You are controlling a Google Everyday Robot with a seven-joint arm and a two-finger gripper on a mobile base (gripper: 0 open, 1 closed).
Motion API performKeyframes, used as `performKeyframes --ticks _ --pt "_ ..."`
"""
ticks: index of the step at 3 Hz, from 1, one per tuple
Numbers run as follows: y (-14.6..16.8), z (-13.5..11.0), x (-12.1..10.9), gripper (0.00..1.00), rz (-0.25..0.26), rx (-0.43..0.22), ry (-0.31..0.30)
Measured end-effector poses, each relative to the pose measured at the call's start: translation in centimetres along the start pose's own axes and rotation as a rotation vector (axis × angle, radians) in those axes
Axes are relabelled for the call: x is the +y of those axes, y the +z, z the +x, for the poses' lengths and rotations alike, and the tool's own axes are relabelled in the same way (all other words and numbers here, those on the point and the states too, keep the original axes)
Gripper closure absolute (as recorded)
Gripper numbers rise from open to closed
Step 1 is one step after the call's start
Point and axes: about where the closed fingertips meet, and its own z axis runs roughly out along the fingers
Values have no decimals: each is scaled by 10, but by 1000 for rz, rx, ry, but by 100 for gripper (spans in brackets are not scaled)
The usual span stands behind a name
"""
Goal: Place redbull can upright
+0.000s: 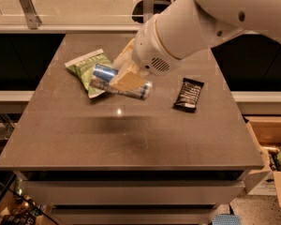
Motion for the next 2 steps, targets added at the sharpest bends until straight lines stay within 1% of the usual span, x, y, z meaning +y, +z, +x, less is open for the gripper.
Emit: performKeyframes --ticks 1,2 --pt "0 0 0 100 0 1 0" --pt "-5 -8 5 100 -21 -77 -25"
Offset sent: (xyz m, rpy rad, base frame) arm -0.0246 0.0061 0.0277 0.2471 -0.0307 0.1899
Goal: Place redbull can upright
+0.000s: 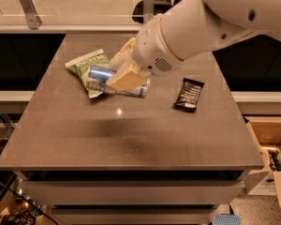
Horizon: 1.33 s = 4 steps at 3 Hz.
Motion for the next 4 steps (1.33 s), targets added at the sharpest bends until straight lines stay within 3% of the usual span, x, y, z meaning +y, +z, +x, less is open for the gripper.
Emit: performKeyframes --ticks 2,3,4 --pt "-14 -29 14 100 -57 -320 -65" --pt "-12 -39 15 100 -77 -438 -78" --pt "-4 -41 11 100 -89 -512 -63"
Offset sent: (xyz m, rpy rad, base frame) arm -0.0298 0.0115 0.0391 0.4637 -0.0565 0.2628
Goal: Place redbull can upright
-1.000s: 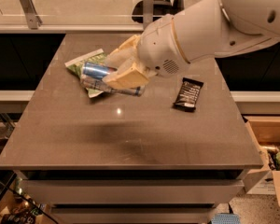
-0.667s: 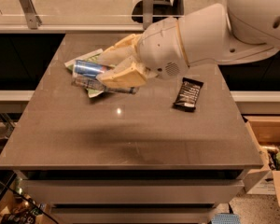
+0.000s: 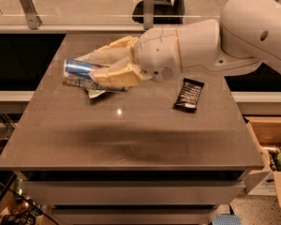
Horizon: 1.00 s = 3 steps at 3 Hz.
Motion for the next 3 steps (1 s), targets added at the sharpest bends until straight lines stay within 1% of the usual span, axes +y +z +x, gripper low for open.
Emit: performKeyframes --ticks 1,2,3 --pt "6 8 -8 100 7 -59 33" --pt "6 9 -8 100 7 -62 36" --pt "8 7 -7 83 3 -62 33"
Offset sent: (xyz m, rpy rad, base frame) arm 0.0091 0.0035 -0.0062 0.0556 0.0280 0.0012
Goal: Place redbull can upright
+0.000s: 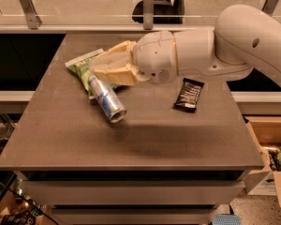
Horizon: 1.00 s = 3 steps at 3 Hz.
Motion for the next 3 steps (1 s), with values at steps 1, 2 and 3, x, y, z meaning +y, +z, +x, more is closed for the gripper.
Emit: performKeyframes --ticks 1,2,3 --pt "2 -2 1 59 -4 0 -3" --pt "4 -4 3 36 -8 0 -6" --pt "6 -5 4 13 -12 0 -9"
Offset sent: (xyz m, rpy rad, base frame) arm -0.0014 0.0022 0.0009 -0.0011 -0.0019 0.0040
